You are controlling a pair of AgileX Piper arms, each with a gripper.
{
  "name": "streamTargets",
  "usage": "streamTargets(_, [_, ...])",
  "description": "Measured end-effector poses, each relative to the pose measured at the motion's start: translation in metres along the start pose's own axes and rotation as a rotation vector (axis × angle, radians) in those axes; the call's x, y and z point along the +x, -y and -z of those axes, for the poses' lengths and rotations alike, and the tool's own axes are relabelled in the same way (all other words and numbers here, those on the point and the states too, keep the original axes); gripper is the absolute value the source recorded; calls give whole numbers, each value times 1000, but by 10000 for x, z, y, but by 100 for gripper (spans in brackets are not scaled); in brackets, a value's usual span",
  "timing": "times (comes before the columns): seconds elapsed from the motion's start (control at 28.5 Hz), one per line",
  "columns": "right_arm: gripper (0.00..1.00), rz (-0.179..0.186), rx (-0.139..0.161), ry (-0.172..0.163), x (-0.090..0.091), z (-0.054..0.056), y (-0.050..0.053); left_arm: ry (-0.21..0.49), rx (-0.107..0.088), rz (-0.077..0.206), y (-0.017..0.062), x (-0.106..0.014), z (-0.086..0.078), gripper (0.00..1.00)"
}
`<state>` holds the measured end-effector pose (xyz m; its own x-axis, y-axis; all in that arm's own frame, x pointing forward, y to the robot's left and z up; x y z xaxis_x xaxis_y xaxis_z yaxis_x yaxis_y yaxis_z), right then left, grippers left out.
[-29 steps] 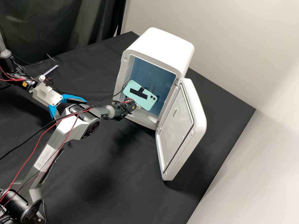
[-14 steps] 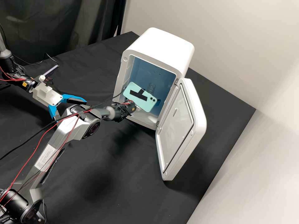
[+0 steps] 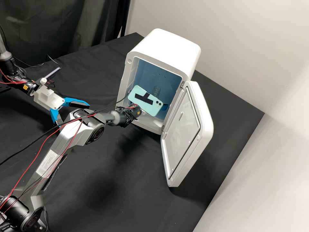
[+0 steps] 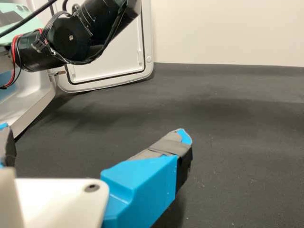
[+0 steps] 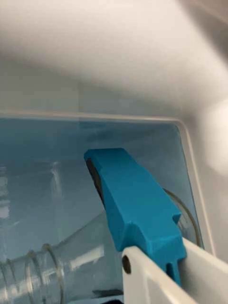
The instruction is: Place the flask in the incubator
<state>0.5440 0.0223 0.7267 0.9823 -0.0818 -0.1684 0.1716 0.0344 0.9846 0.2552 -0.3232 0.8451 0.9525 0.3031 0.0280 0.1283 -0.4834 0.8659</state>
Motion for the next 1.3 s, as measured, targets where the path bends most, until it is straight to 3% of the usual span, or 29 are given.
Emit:
streamTargets(0.21, [100, 7, 12, -10, 1, -7, -9, 0, 0, 0, 0, 0, 0, 100])
streamTargets(0.28, [100, 8, 30, -11, 1, -6, -8, 0, 0, 0, 0, 0, 0, 100])
streamTargets(0.49, [100, 20, 13, -11, -7, -21, 18, 0, 0, 0, 0, 0, 0, 100])
streamTargets(0.63, [100, 19, 35, -12, -7, -20, 17, 0, 0, 0, 0, 0, 0, 100])
streamTargets(0.91, [100, 29, 45, -1, -45, -46, 34, 0, 0, 0, 0, 0, 0, 100])
streamTargets(1.05, [100, 31, 72, 14, -126, -91, -1, 0, 0, 0, 0, 0, 0, 100])
streamTargets(1.3, [100, -11, 93, -18, -313, -53, -136, 0, 0, 0, 0, 0, 0, 100])
